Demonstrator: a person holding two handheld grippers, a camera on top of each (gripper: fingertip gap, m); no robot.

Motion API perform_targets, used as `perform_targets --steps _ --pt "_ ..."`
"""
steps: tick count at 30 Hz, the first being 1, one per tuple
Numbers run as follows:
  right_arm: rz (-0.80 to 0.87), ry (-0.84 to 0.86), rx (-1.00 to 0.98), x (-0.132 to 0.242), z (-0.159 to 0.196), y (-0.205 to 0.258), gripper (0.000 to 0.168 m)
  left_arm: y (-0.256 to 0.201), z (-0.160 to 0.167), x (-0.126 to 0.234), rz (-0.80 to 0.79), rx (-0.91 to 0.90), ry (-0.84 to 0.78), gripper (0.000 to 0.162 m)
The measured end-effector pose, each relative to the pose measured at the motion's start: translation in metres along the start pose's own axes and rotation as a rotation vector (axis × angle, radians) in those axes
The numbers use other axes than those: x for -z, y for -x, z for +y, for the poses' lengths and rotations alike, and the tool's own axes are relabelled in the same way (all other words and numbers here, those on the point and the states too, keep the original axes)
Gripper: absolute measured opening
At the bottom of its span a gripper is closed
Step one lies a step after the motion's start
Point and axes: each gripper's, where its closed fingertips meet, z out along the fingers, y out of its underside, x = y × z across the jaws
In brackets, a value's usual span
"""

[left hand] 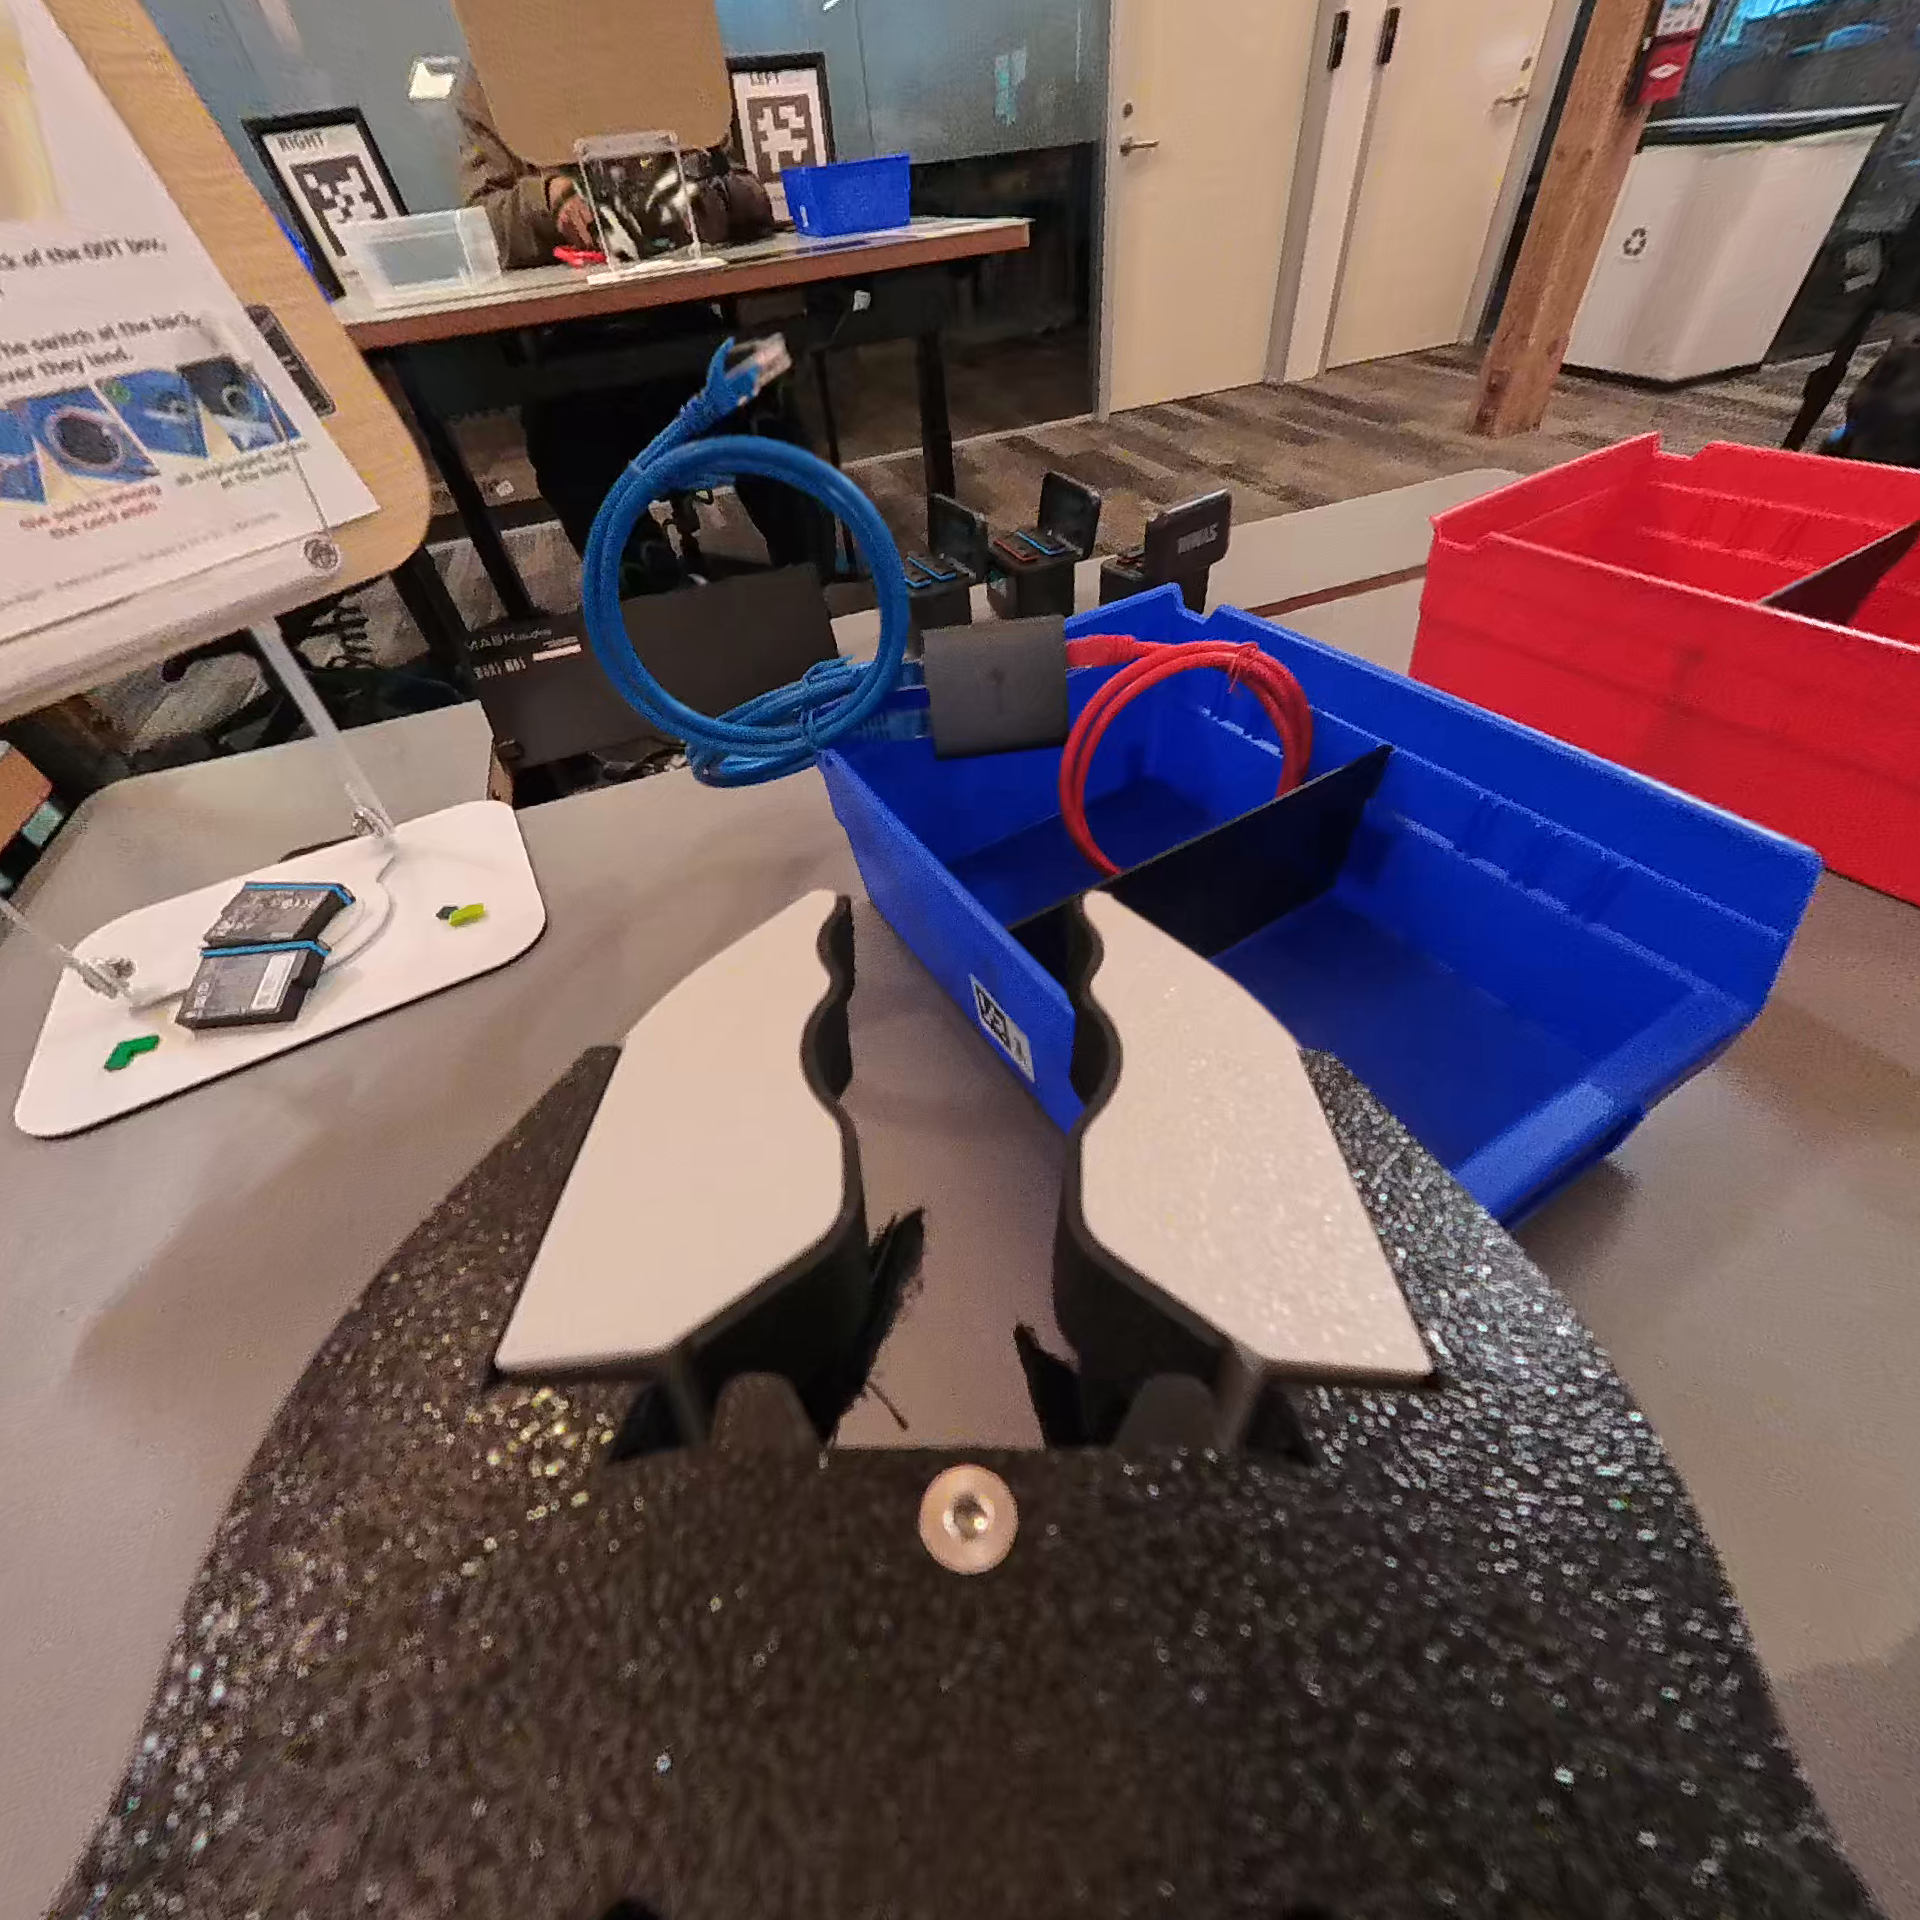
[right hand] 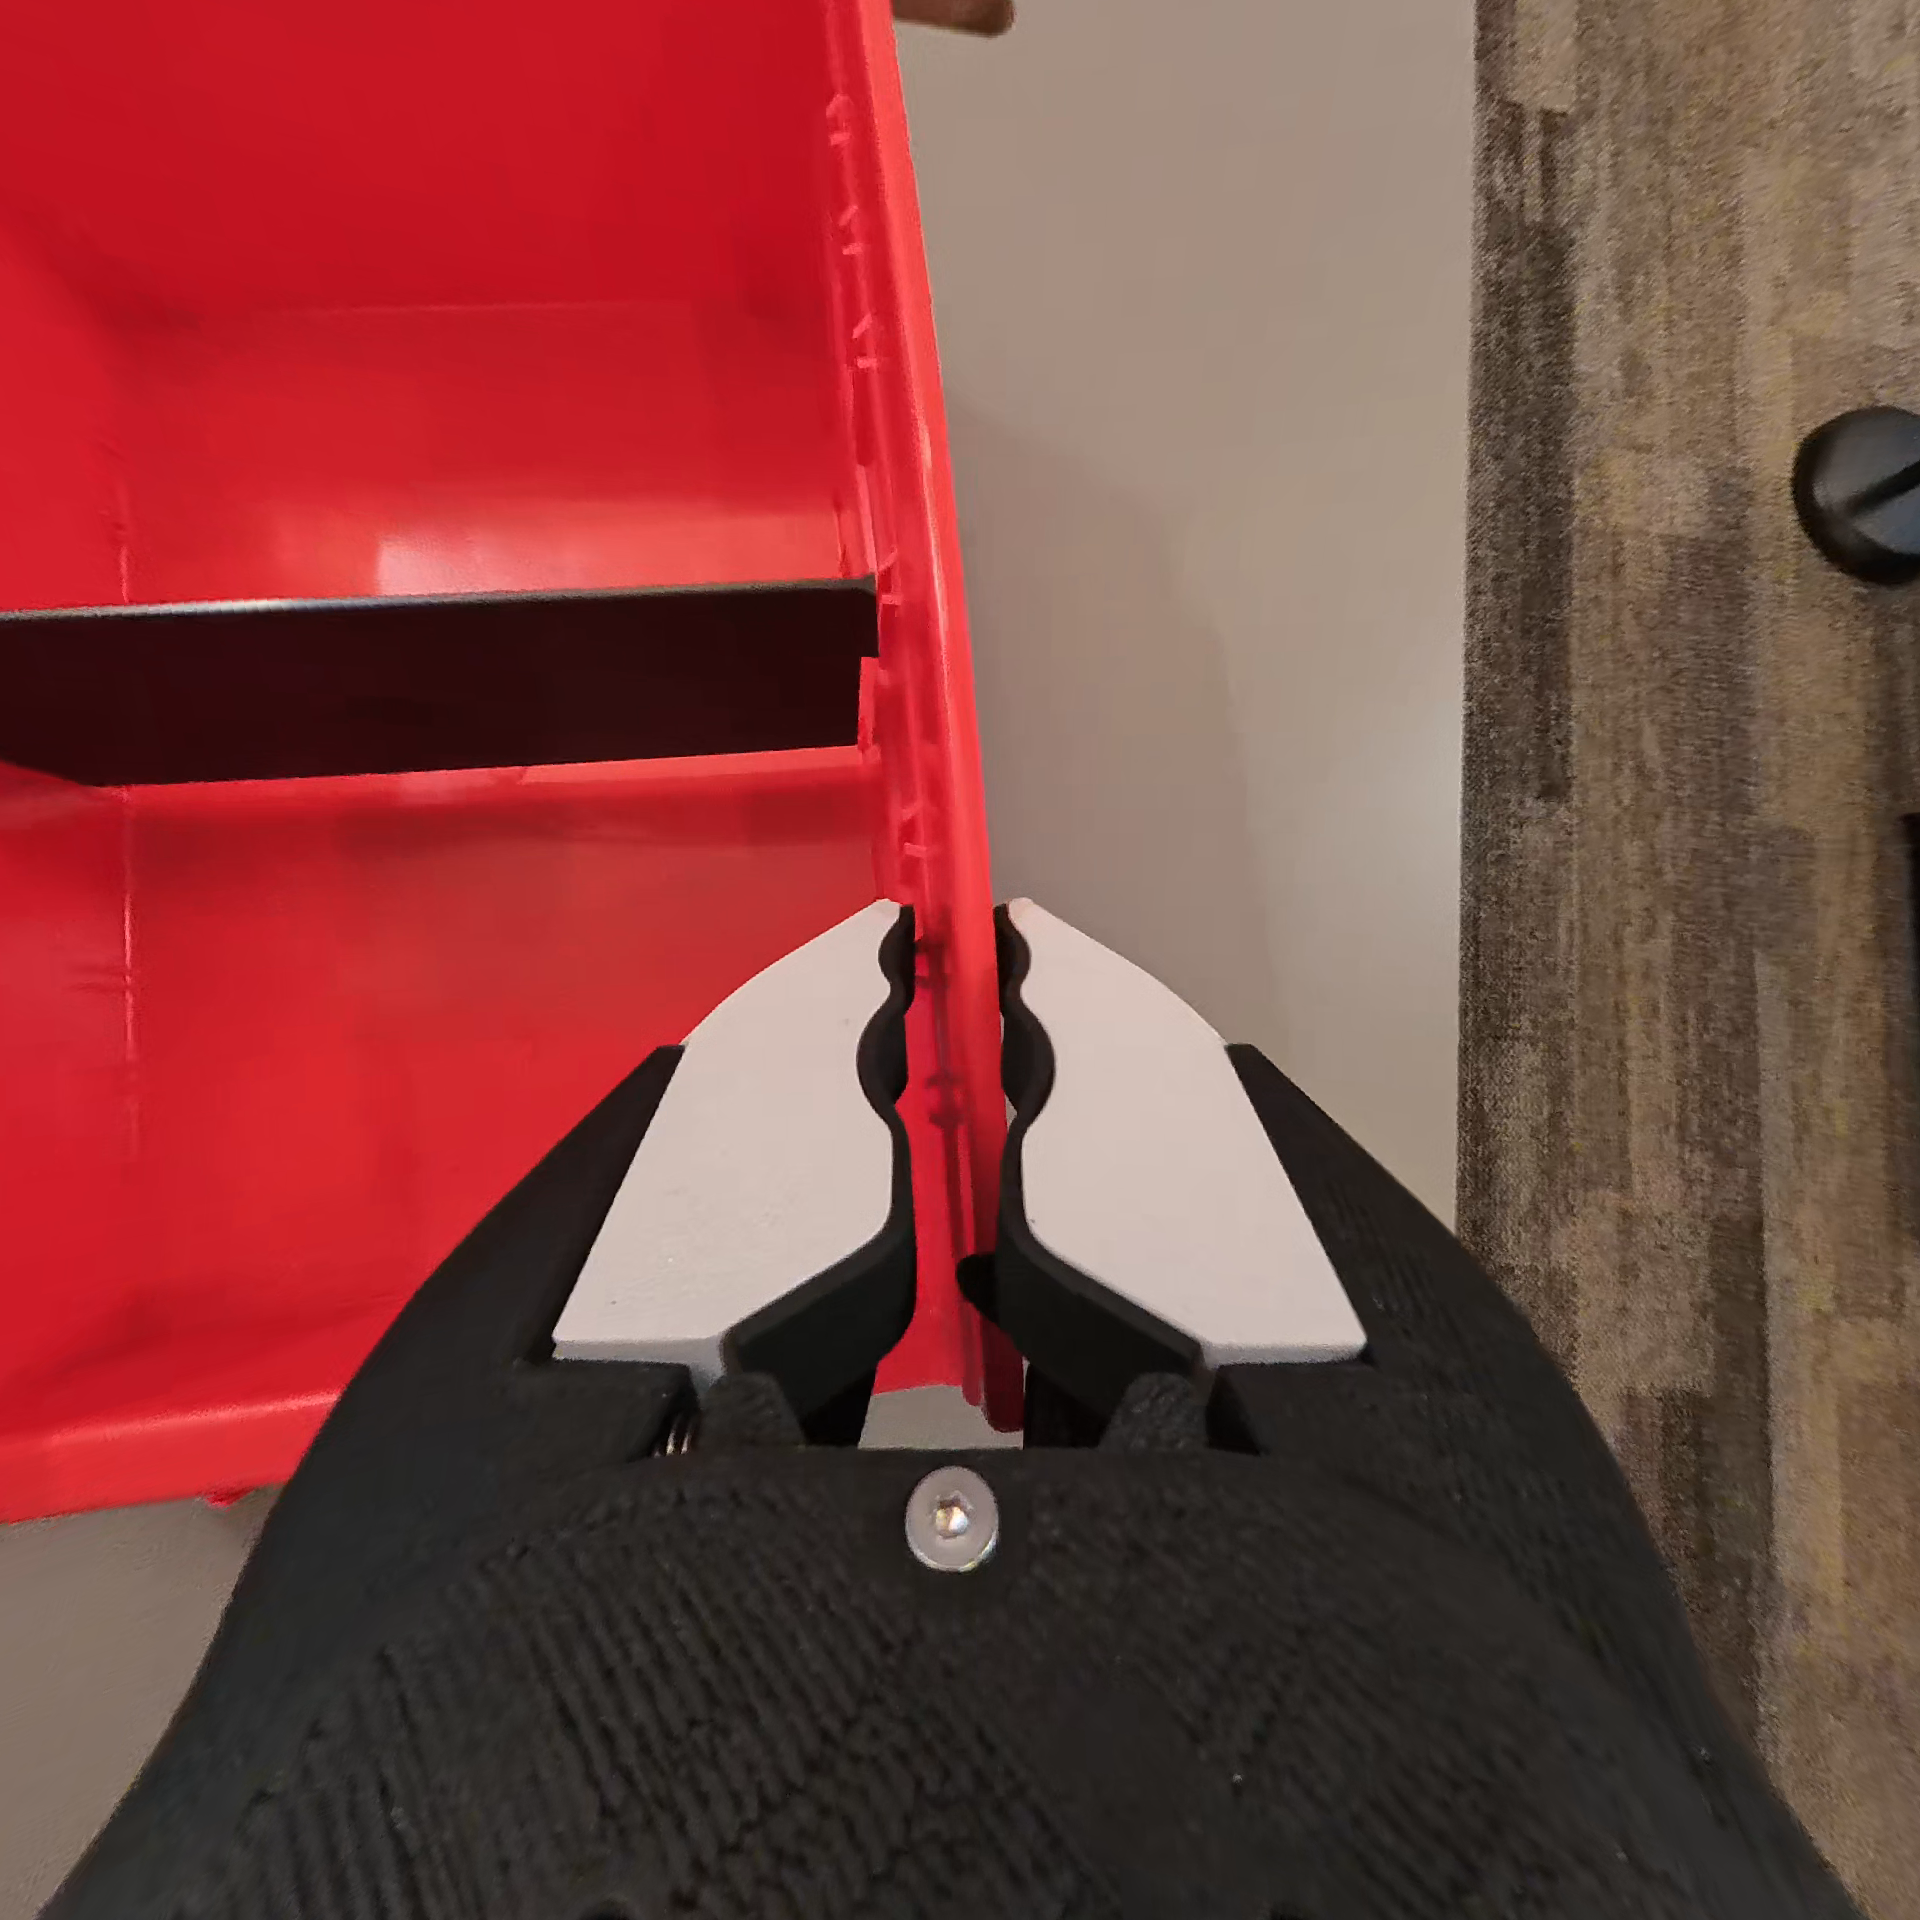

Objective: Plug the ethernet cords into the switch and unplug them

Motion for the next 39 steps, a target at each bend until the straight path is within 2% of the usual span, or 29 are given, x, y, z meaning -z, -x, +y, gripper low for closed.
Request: perform_targets --steps 3,6,7,9,11,13,16,19,23,26,28,31,33,35,39 --pt "0.039 -0.026 -0.014 -0.008 -0.009 -0.009 0.012 0.003 0.008 0.000 0.002 0.018 0.022 0.039" --pt "0.068 -0.068 0.053 -0.012 -0.013 -0.015 0.013 0.004 0.012 0.000 -0.010 -0.010 0.040 0.040" --pt "0.106 -0.091 0.087 -0.008 -0.017 -0.020 0.019 0.003 0.013 0.000 -0.008 -0.020 0.048 0.041" --pt "0.218 -0.139 0.177 0.013 -0.030 -0.034 0.043 0.004 0.014 0.002 0.000 -0.033 0.055 0.043" --pt "0.203 -0.193 0.244 0.043 -0.045 -0.024 0.048 0.006 0.015 0.004 0.008 -0.038 0.061 0.043" --pt "0.061 -0.288 0.264 0.071 -0.061 0.018 0.044 0.005 0.015 0.006 0.052 -0.053 0.092 0.040" --pt "-0.288 -0.487 0.278 0.109 -0.090 0.120 0.028 0.004 -0.002 0.005 0.094 -0.102 0.061 0.031" --pt "-0.580 -0.481 0.412 0.118 -0.099 0.223 0.017 0.000 -0.030 -0.005 0.161 -0.156 0.027 0.028" --pt "-0.657 -0.556 0.623 0.108 -0.129 0.320 0.010 -0.012 -0.080 -0.032 0.285 -0.171 0.005 0.016" --pt "-0.808 -0.466 0.785 0.106 -0.126 0.383 0.006 -0.025 -0.115 -0.044 0.345 -0.242 -0.027 0.005" --pt "-0.821 -0.505 0.882 0.104 -0.131 0.412 0.008 -0.021 -0.128 -0.051 0.318 -0.293 -0.054 0.002" --pt "-0.796 -0.589 0.842 0.091 -0.153 0.436 0.014 -0.007 -0.137 -0.057 0.286 -0.296 -0.113 0.001" --pt "-0.842 -0.626 0.830 0.083 -0.159 0.448 0.016 0.005 -0.133 -0.061 0.290 -0.282 -0.135 0.001" --pt "-0.817 -0.604 0.791 0.066 -0.172 0.451 0.022 0.019 -0.125 -0.069 0.299 -0.250 -0.140 0.001" --pt "-0.822 -0.589 0.663 0.037 -0.192 0.463 0.022 0.037 -0.114 -0.088 0.335 -0.193 -0.117 0.001"
